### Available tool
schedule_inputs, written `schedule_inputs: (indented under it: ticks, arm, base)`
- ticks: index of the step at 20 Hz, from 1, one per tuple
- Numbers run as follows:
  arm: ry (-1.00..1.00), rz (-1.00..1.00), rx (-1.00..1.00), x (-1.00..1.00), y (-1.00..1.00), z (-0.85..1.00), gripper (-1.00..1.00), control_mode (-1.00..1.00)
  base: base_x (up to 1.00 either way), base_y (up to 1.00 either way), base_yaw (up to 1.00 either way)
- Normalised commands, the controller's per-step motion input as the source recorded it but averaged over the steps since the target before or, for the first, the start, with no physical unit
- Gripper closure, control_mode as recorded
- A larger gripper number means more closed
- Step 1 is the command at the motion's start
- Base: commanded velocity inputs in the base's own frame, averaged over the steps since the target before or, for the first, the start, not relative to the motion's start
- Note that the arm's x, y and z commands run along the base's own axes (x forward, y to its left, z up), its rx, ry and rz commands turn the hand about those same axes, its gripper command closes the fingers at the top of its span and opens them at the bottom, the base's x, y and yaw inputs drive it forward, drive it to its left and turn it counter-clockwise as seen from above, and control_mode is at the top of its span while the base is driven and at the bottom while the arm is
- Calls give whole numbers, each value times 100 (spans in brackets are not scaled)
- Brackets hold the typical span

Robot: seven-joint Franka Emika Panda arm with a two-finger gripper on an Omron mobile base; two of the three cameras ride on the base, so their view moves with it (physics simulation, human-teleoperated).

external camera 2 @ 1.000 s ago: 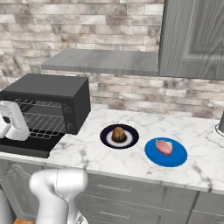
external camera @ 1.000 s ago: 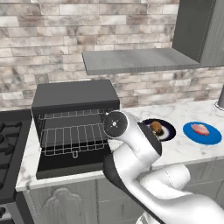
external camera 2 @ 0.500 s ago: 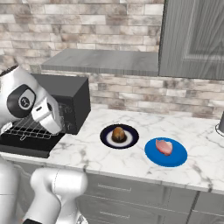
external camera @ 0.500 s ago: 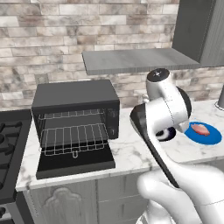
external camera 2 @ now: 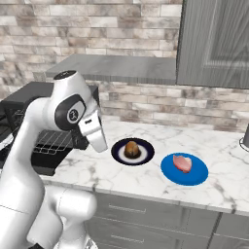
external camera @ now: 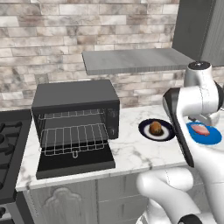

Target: Open the toaster oven door. Place the bread on the top rack in the toaster oven and place the steak on the bottom rack.

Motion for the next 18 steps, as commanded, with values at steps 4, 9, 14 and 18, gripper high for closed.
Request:
schedule_inputs:
  ticks: [4, 9, 14, 18]
  arm:
    - [9, 0, 11, 9, -96, -11, 100, -100]
    - [2, 1, 15, 7, -93, -19, 100, -100]
    - [0, 3, 9, 0, -64, -19, 100, -100]
    - [-1, 1, 0, 0, -42, -25, -100, -100]
  base:
    - [0, 0, 0]
    - [0, 0, 0]
    - [0, 0, 0]
    - [0, 0, 0]
